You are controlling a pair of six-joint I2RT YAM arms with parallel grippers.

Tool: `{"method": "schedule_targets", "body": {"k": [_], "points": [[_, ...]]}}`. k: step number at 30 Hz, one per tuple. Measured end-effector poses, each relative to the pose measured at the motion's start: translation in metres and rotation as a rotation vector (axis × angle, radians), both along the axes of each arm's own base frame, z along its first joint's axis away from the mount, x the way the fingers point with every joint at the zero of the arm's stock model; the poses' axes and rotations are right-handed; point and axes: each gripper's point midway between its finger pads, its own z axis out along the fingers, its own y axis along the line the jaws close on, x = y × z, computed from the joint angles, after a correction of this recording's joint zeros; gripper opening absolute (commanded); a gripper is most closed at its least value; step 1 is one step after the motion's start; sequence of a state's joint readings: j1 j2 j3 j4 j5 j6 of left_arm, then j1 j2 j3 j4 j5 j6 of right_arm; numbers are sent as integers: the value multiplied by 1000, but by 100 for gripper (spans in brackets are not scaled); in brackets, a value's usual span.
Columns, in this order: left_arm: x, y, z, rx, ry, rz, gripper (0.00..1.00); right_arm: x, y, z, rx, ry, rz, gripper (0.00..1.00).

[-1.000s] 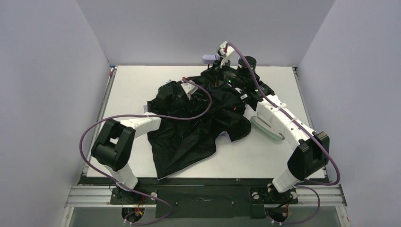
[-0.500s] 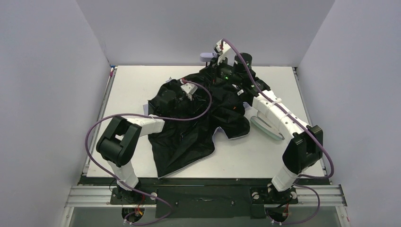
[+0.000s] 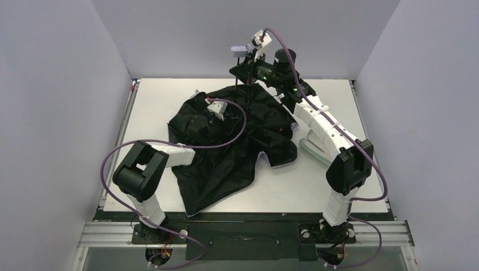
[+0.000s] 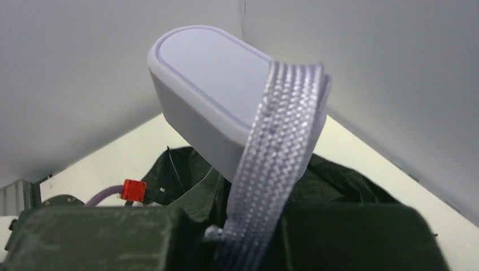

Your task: Open the umbrella

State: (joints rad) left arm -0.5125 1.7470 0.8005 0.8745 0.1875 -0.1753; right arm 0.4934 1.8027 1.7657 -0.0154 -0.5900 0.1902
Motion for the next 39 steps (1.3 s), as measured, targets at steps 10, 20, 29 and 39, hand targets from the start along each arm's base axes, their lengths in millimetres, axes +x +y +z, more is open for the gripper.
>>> {"method": "schedule_targets", "body": {"k": [10,20,29,39], "points": [[18,8,-4,-63,36,82,28,10,6,28,45,-33,5,0],[33,11,-26,-41,80,122,24,6,6,65,75,-76,9,0],[32,20,-56,21,158,157,22,13,10,66,88,-59,11,0],[15,32,-66,70,173,126,48,7,14,60,87,-40,33,0]]}}
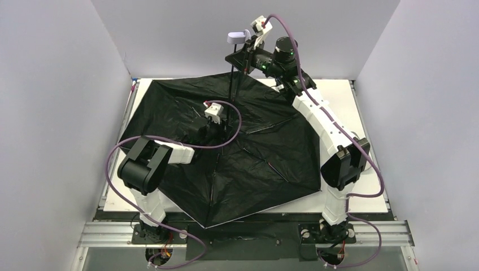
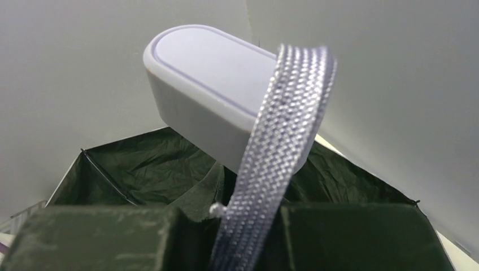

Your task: Open the umbrella

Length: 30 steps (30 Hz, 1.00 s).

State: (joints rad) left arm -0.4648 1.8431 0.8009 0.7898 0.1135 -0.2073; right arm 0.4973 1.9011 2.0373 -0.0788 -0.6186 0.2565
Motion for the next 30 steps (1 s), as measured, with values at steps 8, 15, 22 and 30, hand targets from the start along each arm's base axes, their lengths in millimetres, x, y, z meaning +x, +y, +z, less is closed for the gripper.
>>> {"method": "schedule_targets", "body": {"k": [8,15,22,30], "points": [[-10,2,37,44,-97,-76,48,-20,1,0,7,-25,31,0],[-10,-7,69,56,-211,-147,21,-26,3,0,11,-35,41,0],[0,-9,40,82,-164,-148,13,-28,4,1,8,-35,43,0],[12,-13,57,73,-202,-139,16,-24,3,21,17,-40,24,0]]}}
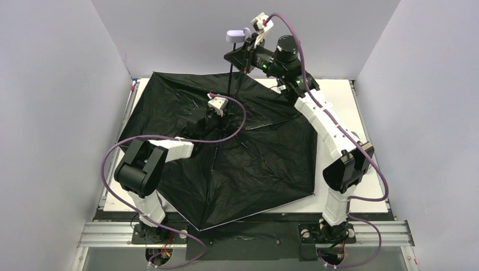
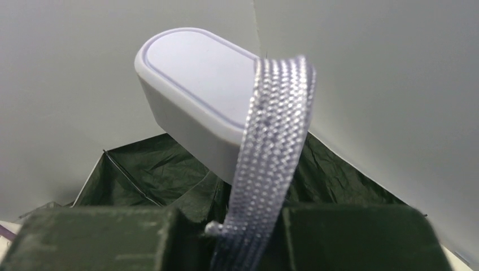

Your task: Open the umbrella

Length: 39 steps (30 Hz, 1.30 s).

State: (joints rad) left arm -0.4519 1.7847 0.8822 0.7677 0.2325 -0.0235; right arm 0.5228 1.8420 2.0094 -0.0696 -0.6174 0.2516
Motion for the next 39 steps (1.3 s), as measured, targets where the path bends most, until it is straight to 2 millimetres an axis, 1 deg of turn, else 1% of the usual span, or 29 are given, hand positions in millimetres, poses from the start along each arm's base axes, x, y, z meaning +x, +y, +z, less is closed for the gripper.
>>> {"method": "schedule_targets", "body": {"k": [7,10,14,17,20,22,24,27,31,34,39], "points": [[14,-4,21,-22,-9,23,16,4,-10,20,42,5,-31,0],[19,-6,22,-16,7,23,16,6,-12,23,53,7,-43,0],[19,-7,16,-8,42,20,16,7,-12,21,51,19,-48,0],[10,-4,8,-8,68,18,16,8,-12,13,50,44,-47,0],[-5,3,-13,9,121,21,17,10,-10,-8,41,96,-42,0],[-12,6,-26,20,144,30,17,13,-8,-21,48,119,-37,0],[-13,7,-27,16,133,39,18,11,-7,-21,65,117,-23,0],[-16,6,-26,-2,100,44,22,0,-8,-21,70,114,2,0],[-25,10,-34,-26,75,66,23,-9,-8,-21,70,108,31,0],[-27,10,-37,-36,47,85,22,-9,-9,-21,70,108,39,0],[-27,4,-39,-46,34,102,21,-5,-16,-19,67,134,32,0]]}}
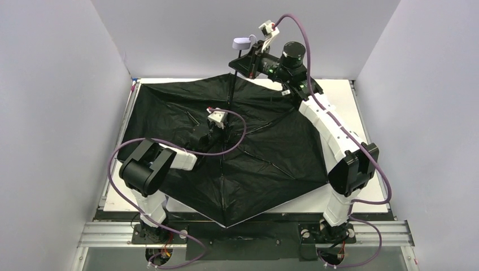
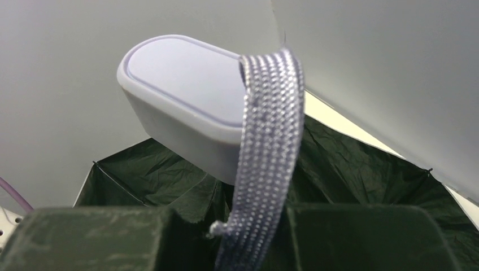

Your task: Open the umbrella

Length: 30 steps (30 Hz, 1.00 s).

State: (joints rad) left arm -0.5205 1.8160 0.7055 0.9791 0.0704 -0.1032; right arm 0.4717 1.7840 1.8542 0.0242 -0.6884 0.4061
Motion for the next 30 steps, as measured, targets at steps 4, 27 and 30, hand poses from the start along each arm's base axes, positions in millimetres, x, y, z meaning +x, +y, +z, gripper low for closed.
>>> {"method": "schedule_targets", "body": {"k": [4,27,30], "points": [[0,-2,0,-8,-2,14,12,5,-1,-1,-5,21,1,0],[19,33,29,297,-66,-11,0,-98,-91,-61,-123,48,-102,73],[25,31,54,348,-139,-36,0,-99,-113,-92,-175,114,-159,79]]}}
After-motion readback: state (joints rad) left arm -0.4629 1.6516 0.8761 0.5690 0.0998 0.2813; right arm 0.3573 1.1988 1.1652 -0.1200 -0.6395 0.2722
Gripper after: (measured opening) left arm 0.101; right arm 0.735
